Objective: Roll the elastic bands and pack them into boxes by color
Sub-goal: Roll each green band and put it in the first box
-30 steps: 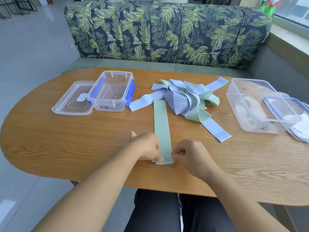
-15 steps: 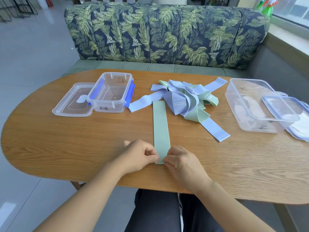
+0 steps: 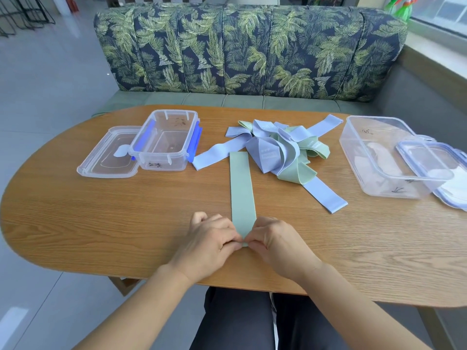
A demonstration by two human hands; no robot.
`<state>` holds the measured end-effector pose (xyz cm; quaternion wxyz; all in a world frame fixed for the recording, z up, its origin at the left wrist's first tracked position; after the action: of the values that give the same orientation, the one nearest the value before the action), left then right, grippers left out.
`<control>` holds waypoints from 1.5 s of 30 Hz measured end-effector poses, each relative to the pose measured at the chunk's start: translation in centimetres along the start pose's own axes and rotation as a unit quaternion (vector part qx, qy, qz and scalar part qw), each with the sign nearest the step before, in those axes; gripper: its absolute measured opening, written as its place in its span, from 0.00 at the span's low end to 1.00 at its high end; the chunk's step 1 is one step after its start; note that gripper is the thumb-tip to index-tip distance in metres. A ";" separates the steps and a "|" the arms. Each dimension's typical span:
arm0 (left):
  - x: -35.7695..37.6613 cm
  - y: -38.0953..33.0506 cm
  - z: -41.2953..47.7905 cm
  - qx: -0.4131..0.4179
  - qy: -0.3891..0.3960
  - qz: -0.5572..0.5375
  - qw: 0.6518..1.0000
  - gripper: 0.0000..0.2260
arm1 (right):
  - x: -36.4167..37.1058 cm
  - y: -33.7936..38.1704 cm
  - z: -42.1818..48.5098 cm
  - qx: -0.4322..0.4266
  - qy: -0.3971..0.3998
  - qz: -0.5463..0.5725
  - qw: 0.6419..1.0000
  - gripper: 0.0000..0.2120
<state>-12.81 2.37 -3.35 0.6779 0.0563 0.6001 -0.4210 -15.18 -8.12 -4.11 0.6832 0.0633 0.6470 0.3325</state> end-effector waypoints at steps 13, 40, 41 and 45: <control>0.5 1.9 0.8 -0.123 0.073 -0.053 0.988 0.05 | -0.8 -3.6 0.2 0.148 -0.024 0.198 0.969 0.11; -0.1 0.0 1.6 -0.101 0.062 0.018 0.993 0.06 | -1.0 -4.6 0.2 0.233 0.083 0.221 0.943 0.04; 0.0 0.0 1.8 -0.102 0.068 0.020 0.992 0.06 | -1.1 -4.7 -0.3 0.238 0.065 0.246 0.937 0.05; 0.4 0.4 2.4 -0.108 0.103 0.016 0.989 0.06 | -1.0 -5.0 -2.0 0.258 -0.016 0.282 0.924 0.04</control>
<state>-10.73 1.07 -3.24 0.6215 0.0350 0.7076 -0.3345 -15.11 -13.24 -6.14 0.5315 0.4224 0.6550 0.3318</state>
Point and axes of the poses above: each hand's wrist, its own z-axis towards the middle knuckle, its own x-axis out of the palm, y = z × x, the point moved 9 cm from there along z, towards the middle knuckle, and after that the axes turned 4 degrees about -x, right-handed, at the moved point
